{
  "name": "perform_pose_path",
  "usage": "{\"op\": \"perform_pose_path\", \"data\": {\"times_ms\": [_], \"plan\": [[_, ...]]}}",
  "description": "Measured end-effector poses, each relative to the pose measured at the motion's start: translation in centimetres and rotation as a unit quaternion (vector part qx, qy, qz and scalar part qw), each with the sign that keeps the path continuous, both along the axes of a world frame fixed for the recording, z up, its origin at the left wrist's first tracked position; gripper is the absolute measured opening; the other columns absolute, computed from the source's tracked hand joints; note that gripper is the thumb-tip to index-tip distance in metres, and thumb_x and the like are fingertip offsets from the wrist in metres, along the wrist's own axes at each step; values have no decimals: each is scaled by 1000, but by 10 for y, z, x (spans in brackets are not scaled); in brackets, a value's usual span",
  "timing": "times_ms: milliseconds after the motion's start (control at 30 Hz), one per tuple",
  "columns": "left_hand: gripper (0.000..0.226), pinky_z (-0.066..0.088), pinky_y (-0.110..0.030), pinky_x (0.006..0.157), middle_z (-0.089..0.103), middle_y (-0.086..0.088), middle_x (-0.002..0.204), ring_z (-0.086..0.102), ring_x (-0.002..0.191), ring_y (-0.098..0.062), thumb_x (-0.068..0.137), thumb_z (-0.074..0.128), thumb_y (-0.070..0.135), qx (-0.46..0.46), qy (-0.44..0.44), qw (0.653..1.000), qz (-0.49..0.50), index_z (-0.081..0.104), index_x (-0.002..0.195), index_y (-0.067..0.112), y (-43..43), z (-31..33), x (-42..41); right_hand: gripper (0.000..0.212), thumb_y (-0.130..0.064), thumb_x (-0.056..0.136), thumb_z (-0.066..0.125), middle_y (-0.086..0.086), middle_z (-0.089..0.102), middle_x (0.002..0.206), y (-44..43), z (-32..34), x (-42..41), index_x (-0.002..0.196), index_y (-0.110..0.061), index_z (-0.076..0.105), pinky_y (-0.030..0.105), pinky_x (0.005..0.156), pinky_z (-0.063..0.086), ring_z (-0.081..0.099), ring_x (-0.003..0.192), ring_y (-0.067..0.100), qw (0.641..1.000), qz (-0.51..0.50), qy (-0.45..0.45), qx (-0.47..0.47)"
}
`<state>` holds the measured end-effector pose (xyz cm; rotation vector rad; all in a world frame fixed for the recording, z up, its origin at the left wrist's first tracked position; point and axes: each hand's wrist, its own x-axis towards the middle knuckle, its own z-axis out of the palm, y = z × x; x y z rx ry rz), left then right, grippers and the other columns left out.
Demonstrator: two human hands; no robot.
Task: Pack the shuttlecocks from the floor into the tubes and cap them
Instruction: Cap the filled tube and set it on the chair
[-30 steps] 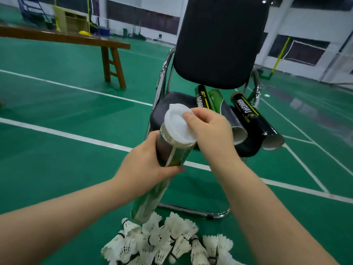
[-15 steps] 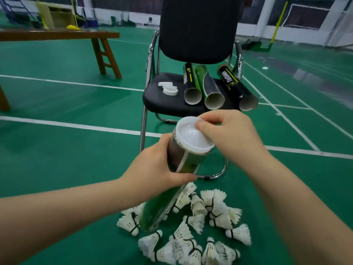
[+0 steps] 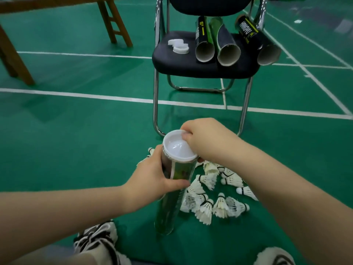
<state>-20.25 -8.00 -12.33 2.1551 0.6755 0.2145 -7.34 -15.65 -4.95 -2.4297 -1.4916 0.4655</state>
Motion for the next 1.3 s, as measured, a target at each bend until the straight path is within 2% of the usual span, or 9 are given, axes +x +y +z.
{"op": "perform_pose_path", "data": {"times_ms": [133, 367, 467, 600, 800, 900, 1000, 1167, 1300], "plan": [[72, 41, -8, 61, 59, 16, 86, 54, 72, 7, 59, 85, 32, -21, 22, 1000, 4, 34, 110, 34, 6, -15, -9, 22, -5, 91, 41, 2, 47, 69, 10, -21, -8, 72, -15, 47, 28, 49, 32, 49, 74, 25, 999, 7, -24, -27], [61, 37, 1, 63, 53, 23, 98, 49, 76, 25, 66, 83, 23, -107, 6, 994, -21, 34, 98, 42, 13, -10, -14, 13, -6, 90, 43, 3, 48, 72, 23, -31, -11, 82, -15, 47, 28, 50, 30, 48, 76, 27, 999, 11, -39, -16], [60, 35, 1, 75, 48, 30, 109, 44, 92, 28, 59, 69, 55, -123, -10, 992, -32, 33, 106, 48, 18, 3, -17, 12, -7, 91, 44, 1, 46, 68, 27, -33, -11, 82, -16, 47, 22, 46, 24, 45, 74, 26, 998, 14, -55, -17], [46, 39, -25, 91, 54, 26, 114, 49, 106, 10, 77, 43, 72, -192, -20, 981, 3, 47, 114, 44, 28, 24, -12, 10, -9, 92, 45, 0, 48, 68, 31, -32, -12, 87, -16, 51, 28, 49, 30, 49, 74, 24, 997, 21, -62, -34], [29, 46, -50, 90, 50, 9, 130, 42, 121, -18, 98, 35, 39, -274, 85, 958, 19, 45, 125, 39, 35, 39, -1, 13, -8, 91, 44, 2, 49, 67, 33, -31, -10, 86, -12, 55, 26, 50, 32, 52, 73, 26, 998, 11, -65, -16], [27, 50, -47, 83, 59, 2, 116, 52, 109, -20, 98, 37, 19, -306, 80, 948, 38, 52, 116, 34, 39, 37, 0, 13, -6, 90, 43, 2, 48, 68, 32, -31, -12, 88, -11, 55, 26, 49, 32, 51, 71, 25, 998, 13, -65, -16], [26, 54, -45, 81, 60, -1, 116, 51, 114, -22, 98, 41, 16, -326, 76, 941, 44, 54, 115, 30, 39, 37, 0, 15, -6, 91, 42, 7, 57, 81, 33, -27, -14, 98, -10, 55, 27, 51, 35, 53, 74, 25, 998, 12, -47, -45], [27, 52, -43, 78, 60, -3, 115, 52, 108, -20, 98, 40, 14, -347, 71, 934, 52, 55, 117, 26, 36, 33, 4, 20, -6, 97, 35, 15, 58, 100, 34, -14, -11, 108, -6, 53, 37, 63, 57, 67, 81, 32, 984, -16, 93, -152], [33, 56, -44, 70, 62, 1, 104, 54, 93, -16, 94, 36, 7, -327, 47, 940, 87, 58, 110, 27, 39, 29, 6, 14, -3, 94, 38, 12, 62, 93, 40, -27, -13, 96, -6, 51, 36, 65, 48, 62, 78, 29, 994, 25, -20, -108]]}}
